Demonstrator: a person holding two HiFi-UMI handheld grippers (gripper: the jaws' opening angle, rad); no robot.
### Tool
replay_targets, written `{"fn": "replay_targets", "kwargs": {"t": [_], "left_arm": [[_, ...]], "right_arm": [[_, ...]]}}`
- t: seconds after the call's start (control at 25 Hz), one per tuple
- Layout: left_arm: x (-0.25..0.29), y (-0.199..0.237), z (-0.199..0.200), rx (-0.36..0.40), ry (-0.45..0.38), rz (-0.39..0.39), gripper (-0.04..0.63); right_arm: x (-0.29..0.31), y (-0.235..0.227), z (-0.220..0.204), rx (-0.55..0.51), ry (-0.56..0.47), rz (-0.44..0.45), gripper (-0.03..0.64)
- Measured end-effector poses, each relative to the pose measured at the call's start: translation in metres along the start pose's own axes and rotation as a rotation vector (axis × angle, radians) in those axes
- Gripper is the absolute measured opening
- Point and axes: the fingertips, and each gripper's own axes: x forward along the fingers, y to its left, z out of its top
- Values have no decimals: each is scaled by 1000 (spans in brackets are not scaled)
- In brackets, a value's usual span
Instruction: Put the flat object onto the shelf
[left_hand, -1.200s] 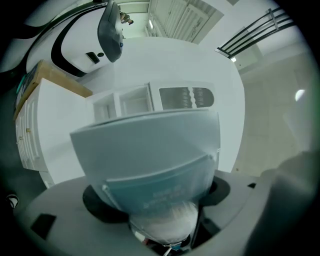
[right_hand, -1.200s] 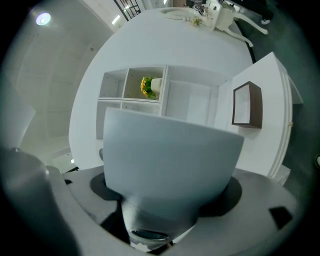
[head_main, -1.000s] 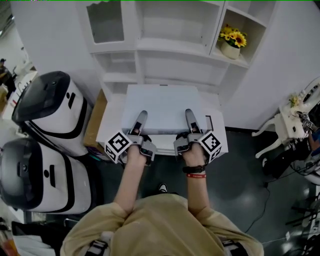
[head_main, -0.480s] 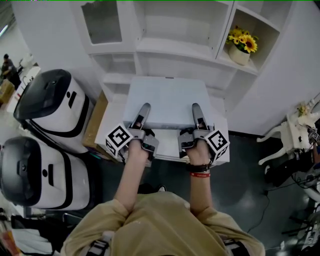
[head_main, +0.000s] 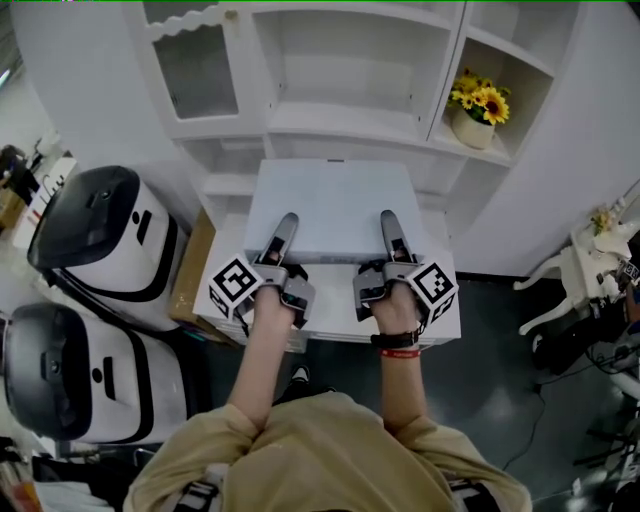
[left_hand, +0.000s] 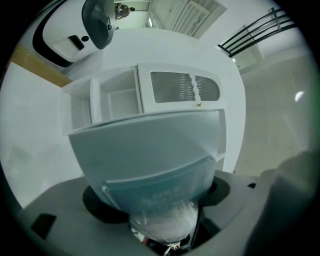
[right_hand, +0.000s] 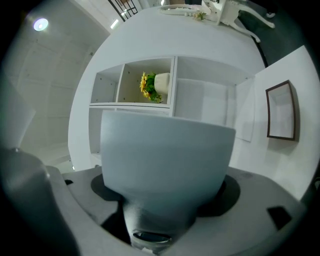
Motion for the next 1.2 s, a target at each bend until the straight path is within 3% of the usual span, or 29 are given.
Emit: {"fn": "replay_targets", "kwargs": {"t": [0.24,0.84,1.2], "left_arm": [[15,-18,15,42,29,2,371],[91,-40,52,36,67,-26,371],[96,-37,54,37,59,-66,371]], "right_arm": [[17,17,2,22,-10,27,389],[86,46,25,-2,-38,16,388],[92,48,28,4,-44,64,388]]}}
